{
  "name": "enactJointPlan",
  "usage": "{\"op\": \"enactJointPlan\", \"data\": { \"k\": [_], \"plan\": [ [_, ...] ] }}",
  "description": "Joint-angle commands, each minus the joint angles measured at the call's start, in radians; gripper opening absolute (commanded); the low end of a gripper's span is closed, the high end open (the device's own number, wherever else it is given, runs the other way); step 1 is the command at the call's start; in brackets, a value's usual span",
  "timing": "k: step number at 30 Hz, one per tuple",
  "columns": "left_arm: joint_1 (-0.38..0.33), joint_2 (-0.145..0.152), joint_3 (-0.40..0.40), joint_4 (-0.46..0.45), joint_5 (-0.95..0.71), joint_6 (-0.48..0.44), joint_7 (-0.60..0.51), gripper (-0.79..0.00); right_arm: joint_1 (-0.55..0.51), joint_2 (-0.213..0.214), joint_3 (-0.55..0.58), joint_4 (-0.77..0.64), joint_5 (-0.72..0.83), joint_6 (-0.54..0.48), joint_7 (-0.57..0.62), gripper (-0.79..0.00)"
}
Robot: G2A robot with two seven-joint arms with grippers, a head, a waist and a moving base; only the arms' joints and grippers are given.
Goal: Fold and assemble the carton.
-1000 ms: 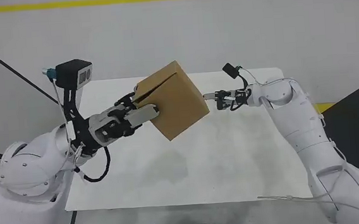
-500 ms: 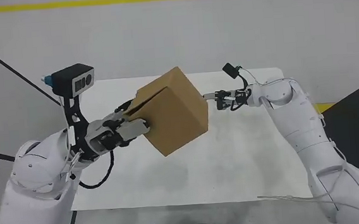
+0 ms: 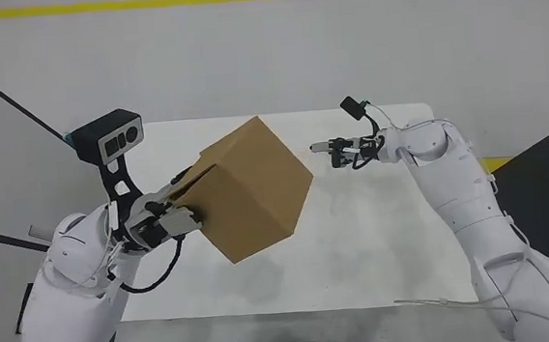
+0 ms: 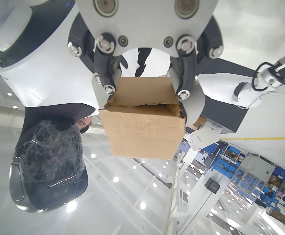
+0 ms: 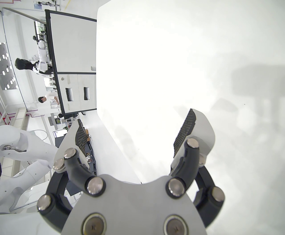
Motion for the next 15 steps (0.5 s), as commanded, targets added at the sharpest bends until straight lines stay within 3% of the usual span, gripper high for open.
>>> {"op": "enactJointPlan", "data": {
  "k": [1, 15],
  "plan": [
    [0.0, -0.001, 0.003, 0.006, -0.004, -0.006, -0.004, -0.785, 0.0, 0.0, 0.0, 0.0, 0.0, 0.0, 0.0, 0.0],
    [-0.005, -0.014, 0.022, 0.032, -0.083, -0.055, 0.018, -0.785, 0.0, 0.0, 0.0, 0.0, 0.0, 0.0, 0.0, 0.0]
  ]
}}
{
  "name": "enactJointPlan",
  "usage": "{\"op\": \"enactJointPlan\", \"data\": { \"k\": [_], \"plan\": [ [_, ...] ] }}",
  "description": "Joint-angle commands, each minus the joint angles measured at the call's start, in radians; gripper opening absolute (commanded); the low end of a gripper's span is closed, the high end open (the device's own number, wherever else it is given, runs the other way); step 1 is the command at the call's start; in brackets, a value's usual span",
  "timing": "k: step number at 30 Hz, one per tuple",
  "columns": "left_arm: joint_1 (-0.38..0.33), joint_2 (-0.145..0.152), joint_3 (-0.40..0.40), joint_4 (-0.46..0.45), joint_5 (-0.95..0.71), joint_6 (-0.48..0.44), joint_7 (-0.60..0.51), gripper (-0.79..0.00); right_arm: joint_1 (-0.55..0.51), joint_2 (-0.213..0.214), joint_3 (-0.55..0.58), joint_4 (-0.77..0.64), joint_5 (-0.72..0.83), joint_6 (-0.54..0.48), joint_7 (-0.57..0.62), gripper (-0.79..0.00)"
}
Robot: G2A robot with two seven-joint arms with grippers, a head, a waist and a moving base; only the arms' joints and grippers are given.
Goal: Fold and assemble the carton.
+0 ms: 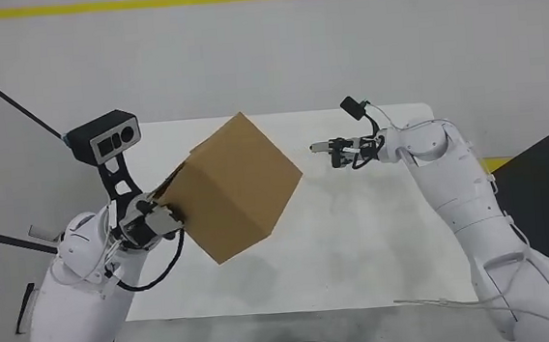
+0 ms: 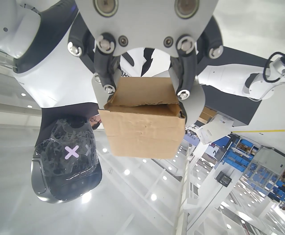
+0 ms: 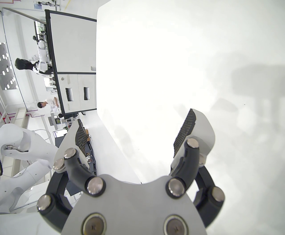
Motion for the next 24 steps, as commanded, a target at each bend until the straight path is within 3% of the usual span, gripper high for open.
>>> {"op": "enactJointPlan", "data": {
  "k": [1, 7, 16, 24],
  "plan": [
    [-0.003, -0.001, -0.003, 0.003, 0.009, 0.002, 0.002, -0.785, 0.0, 0.0, 0.0, 0.0, 0.0, 0.0, 0.0, 0.0],
    [-0.012, -0.002, -0.027, 0.011, 0.073, 0.038, -0.004, -0.785, 0.0, 0.0, 0.0, 0.0, 0.0, 0.0, 0.0, 0.0],
    [-0.058, 0.018, -0.141, -0.082, 0.523, 0.342, -0.071, -0.785, 0.0, 0.0, 0.0, 0.0, 0.0, 0.0, 0.0, 0.0],
    [-0.067, 0.02, -0.146, -0.107, 0.575, 0.347, -0.084, -0.785, 0.0, 0.0, 0.0, 0.0, 0.0, 0.0, 0.0, 0.0]
  ]
}}
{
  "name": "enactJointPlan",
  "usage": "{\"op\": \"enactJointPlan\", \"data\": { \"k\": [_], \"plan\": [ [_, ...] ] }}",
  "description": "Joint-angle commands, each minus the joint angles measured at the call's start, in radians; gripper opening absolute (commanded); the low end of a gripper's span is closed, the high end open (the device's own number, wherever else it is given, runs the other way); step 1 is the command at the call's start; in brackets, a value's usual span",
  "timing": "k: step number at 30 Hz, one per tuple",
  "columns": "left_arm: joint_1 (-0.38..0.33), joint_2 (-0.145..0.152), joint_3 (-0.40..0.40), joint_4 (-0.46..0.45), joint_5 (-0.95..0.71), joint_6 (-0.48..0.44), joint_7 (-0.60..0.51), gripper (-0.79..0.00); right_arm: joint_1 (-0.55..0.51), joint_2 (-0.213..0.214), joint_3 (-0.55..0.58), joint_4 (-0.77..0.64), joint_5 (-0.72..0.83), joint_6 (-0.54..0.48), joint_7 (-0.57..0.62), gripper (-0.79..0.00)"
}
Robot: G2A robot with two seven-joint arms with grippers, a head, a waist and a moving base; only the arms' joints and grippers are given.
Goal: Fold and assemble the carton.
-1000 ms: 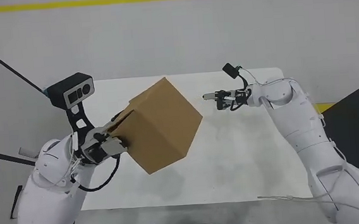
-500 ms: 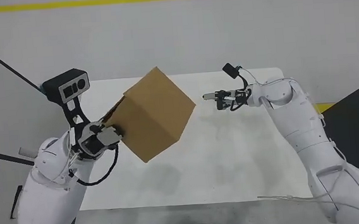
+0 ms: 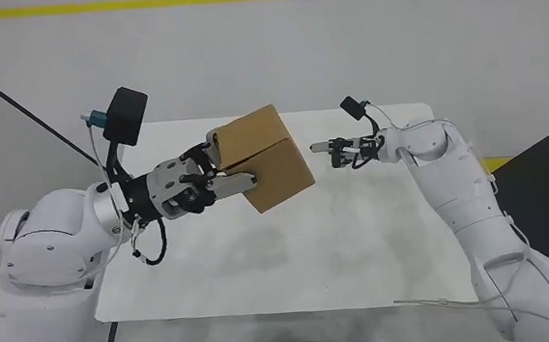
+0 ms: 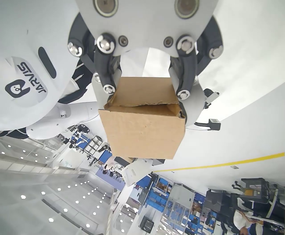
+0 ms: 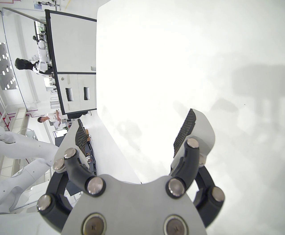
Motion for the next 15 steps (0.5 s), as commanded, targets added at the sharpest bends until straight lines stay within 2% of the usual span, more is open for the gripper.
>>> {"op": "enactJointPlan", "data": {
  "k": [1, 3, 6, 10, 15],
  "plan": [
    [-0.001, 0.0, -0.004, -0.004, 0.013, 0.0, 0.012, -0.785, 0.0, 0.0, 0.0, 0.0, 0.0, 0.0, 0.0, 0.0],
    [-0.004, -0.001, -0.011, -0.015, 0.061, -0.011, 0.045, -0.785, 0.0, 0.0, 0.0, 0.0, 0.0, 0.0, 0.0, 0.0],
    [-0.019, 0.0, -0.023, -0.02, 0.186, -0.079, 0.073, -0.785, 0.0, 0.0, 0.0, 0.0, 0.0, 0.0, 0.0, 0.0],
    [-0.046, 0.001, -0.01, -0.026, 0.311, -0.216, 0.118, -0.785, 0.0, 0.0, 0.0, 0.0, 0.0, 0.0, 0.0, 0.0],
    [-0.071, 0.002, -0.002, -0.002, 0.376, -0.353, 0.165, -0.785, 0.0, 0.0, 0.0, 0.0, 0.0, 0.0, 0.0, 0.0]
  ]
}}
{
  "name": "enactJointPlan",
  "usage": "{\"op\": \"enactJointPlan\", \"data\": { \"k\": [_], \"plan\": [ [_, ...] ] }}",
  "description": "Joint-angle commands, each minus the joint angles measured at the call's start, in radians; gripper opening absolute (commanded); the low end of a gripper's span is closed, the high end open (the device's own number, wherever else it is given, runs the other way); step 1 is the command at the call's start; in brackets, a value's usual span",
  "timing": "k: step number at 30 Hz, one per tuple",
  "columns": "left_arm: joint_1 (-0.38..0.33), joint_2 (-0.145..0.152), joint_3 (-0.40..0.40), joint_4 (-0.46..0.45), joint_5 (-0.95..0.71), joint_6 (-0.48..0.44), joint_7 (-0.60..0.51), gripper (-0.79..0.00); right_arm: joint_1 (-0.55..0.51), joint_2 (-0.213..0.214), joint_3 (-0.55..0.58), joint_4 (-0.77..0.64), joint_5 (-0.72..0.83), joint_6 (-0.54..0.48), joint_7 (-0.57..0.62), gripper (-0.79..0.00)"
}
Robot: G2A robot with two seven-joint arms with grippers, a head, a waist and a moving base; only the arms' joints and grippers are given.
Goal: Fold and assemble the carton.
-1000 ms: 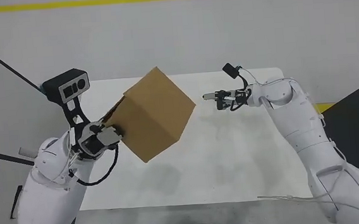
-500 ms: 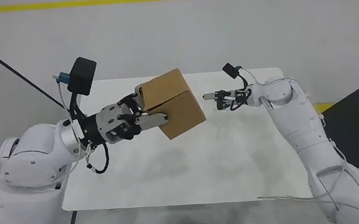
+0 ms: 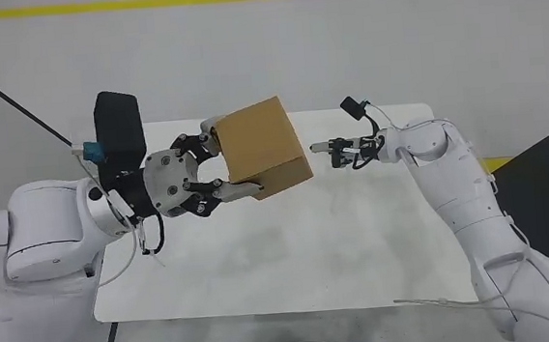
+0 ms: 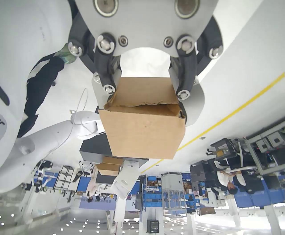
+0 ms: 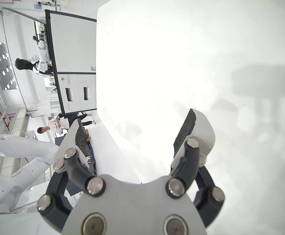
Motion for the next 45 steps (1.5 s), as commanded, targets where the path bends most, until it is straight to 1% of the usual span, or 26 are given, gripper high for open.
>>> {"op": "enactJointPlan", "data": {
  "k": [1, 9, 10, 12, 16, 19, 21, 24, 27, 29, 30, 31, 39, 41, 42, 43, 45],
  "plan": [
    [0.0, 0.0, 0.005, 0.011, 0.002, -0.023, 0.024, -0.785, 0.0, 0.0, 0.0, 0.0, 0.0, 0.0, 0.0, 0.0],
    [0.003, 0.0, 0.007, 0.015, -0.004, -0.015, 0.028, -0.785, 0.0, 0.0, 0.0, 0.0, 0.0, 0.0, 0.0, 0.0],
    [-0.004, 0.0, 0.004, -0.001, 0.028, -0.041, 0.032, -0.785, 0.0, 0.0, 0.0, 0.0, 0.0, 0.0, 0.0, 0.0],
    [-0.015, -0.002, -0.015, 0.007, 0.13, -0.102, 0.077, -0.785, 0.0, 0.0, 0.0, 0.0, 0.0, 0.0, 0.0, 0.0],
    [-0.028, -0.011, -0.039, 0.036, 0.349, -0.197, 0.235, -0.785, 0.0, 0.0, 0.0, 0.0, 0.0, 0.0, 0.0, 0.0],
    [-0.041, -0.018, -0.042, 0.038, 0.547, -0.282, 0.348, -0.785, 0.0, 0.0, 0.0, 0.0, 0.0, 0.0, 0.0, 0.0],
    [-0.043, -0.023, -0.043, 0.039, 0.67, -0.31, 0.429, -0.785, 0.0, 0.0, 0.0, 0.0, 0.0, 0.0, 0.0, 0.0],
    [-0.048, -0.026, -0.034, 0.022, 0.853, -0.31, 0.567, -0.785, 0.0, 0.0, 0.0, 0.0, 0.0, 0.0, 0.0, 0.0],
    [-0.06, -0.022, -0.022, 0.0, 1.063, -0.31, 0.733, -0.785, 0.0, 0.0, 0.0, 0.0, 0.0, 0.0, 0.0, 0.0],
    [-0.056, -0.018, -0.015, 0.012, 1.188, -0.31, 0.847, -0.785, 0.0, 0.0, 0.0, 0.0, 0.0, 0.0, 0.0, 0.0],
    [-0.037, -0.019, -0.012, 0.043, 1.211, -0.29, 0.89, -0.785, 0.0, 0.0, 0.0, 0.0, 0.0, 0.0, 0.0, 0.0],
    [-0.027, -0.02, -0.011, 0.059, 1.206, -0.276, 0.901, -0.785, 0.0, 0.0, 0.0, 0.0, 0.0, 0.0, 0.0, 0.0],
    [-0.027, -0.02, -0.011, 0.059, 1.206, -0.276, 0.901, -0.785, 0.0, 0.0, 0.0, 0.0, 0.0, 0.0, 0.0, 0.0],
    [-0.032, -0.016, -0.008, 0.019, 1.298, -0.267, 0.887, -0.785, 0.0, 0.0, 0.0, 0.0, 0.0, 0.0, 0.0, 0.0],
    [-0.034, -0.013, -0.002, 0.006, 1.342, -0.271, 0.912, -0.785, 0.0, 0.0, 0.0, 0.0, 0.0, 0.0, 0.0, 0.0],
    [-0.045, -0.01, -0.005, -0.009, 1.411, -0.255, 0.938, -0.785, 0.0, 0.0, 0.0, 0.0, 0.0, 0.0, 0.0, 0.0],
    [-0.05, -0.001, 0.006, -0.016, 1.549, -0.247, 1.023, -0.785, 0.0, 0.0, 0.0, 0.0, 0.0, 0.0, 0.0, 0.0]
  ]
}}
